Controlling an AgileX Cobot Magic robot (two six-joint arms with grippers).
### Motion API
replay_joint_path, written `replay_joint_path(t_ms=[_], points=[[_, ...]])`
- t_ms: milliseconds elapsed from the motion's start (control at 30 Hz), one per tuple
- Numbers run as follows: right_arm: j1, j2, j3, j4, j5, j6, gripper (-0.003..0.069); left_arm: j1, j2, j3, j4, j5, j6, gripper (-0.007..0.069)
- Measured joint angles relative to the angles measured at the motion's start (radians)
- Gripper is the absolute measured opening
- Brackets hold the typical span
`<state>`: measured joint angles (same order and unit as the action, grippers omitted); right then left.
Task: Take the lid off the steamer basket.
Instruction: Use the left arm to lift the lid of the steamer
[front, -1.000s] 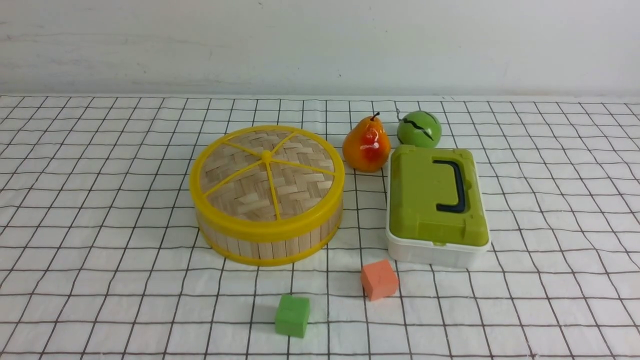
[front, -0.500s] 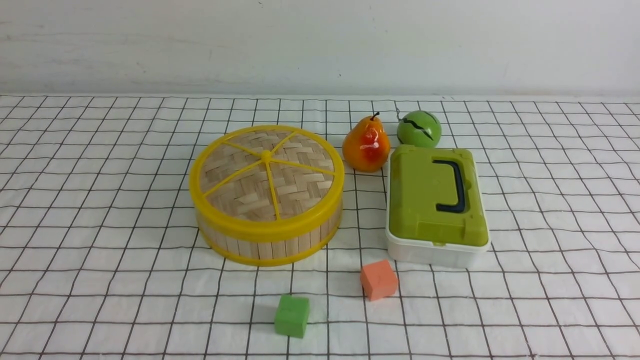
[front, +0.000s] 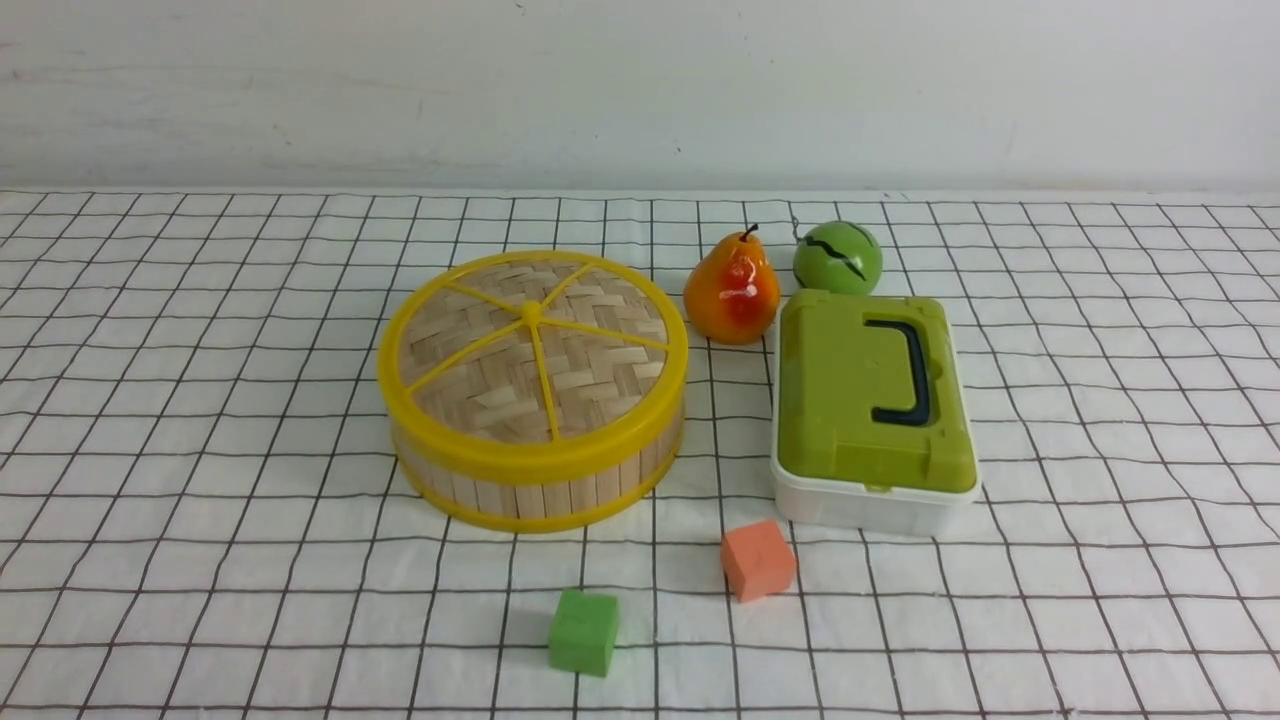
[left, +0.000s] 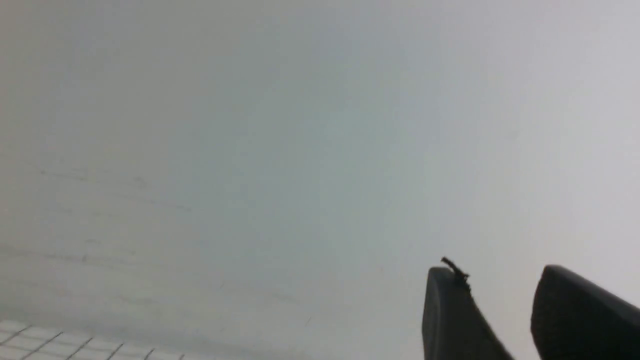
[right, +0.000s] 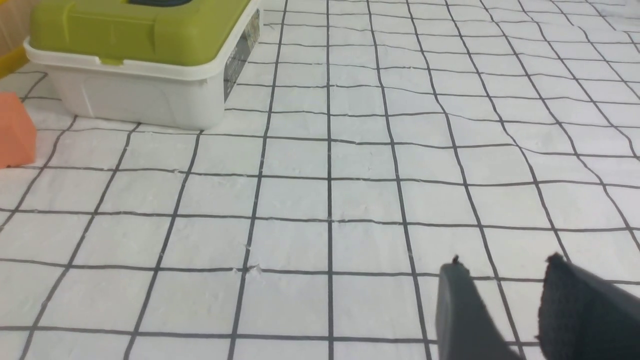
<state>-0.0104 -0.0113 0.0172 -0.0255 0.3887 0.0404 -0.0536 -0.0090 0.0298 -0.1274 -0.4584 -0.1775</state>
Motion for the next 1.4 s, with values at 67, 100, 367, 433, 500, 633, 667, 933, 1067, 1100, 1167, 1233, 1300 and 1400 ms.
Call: replay_joint_path(t_ms=[67,100,367,433,500,633,667,933,1067,1100,1167,1233,1300,1400], points=[[0.000,0.000,0.000,0.000,0.000,0.000,0.0239,0.000,0.000,0.000,-0.047,-0.065,-0.114,0.0239],[0.000,0.000,0.000,0.000,0.000,0.000,0.0239,0.000,0.000,-0.008,-0.081,-0.093,-0.220,0.0237],[0.000,0.000,0.000,0.000,0.000,0.000,0.0239,0.000,0.122,-0.401,-0.002,0.307,-0.241,-0.0012],[0.000,0.000,0.000,0.000,0.000,0.000,0.0239,0.000,0.231,-0.531,0.040,0.396,-0.176,-0.0012],[0.000,0.000,0.000,0.000,0.000,0.000,0.0239,0.000,0.346,-0.634,0.071,0.434,-0.114,-0.0012],[0.000,0.000,0.000,0.000,0.000,0.000,0.0239,0.000,0.571,-0.747,0.084,0.436,-0.058,-0.0012],[0.000,0.000,0.000,0.000,0.000,0.000,0.0239,0.000,0.641,-0.774,0.084,0.465,-0.058,-0.0012],[0.000,0.000,0.000,0.000,0.000,0.000,0.0239,0.000,1.023,-1.039,-0.045,1.052,0.030,-0.0012],[0.000,0.000,0.000,0.000,0.000,0.000,0.0239,0.000,1.191,-1.179,-0.257,1.266,0.209,-0.0012],[0.000,0.000,0.000,0.000,0.000,0.000,0.0239,0.000,1.217,-1.207,-0.294,1.287,0.243,-0.0012],[0.000,0.000,0.000,0.000,0.000,0.000,0.0239,0.000,1.279,-1.248,-0.374,1.326,0.280,-0.0012],[0.000,0.000,0.000,0.000,0.000,0.000,0.0239,-0.014,1.390,-1.343,-0.454,1.348,0.318,-0.0012],[0.000,0.000,0.000,0.000,0.000,0.000,0.0239,-0.042,1.484,-1.432,-0.448,1.348,0.320,-0.0012],[0.000,0.000,0.000,0.000,0.000,0.000,0.0239,-0.116,1.611,-1.569,-0.344,1.357,0.287,-0.0012]])
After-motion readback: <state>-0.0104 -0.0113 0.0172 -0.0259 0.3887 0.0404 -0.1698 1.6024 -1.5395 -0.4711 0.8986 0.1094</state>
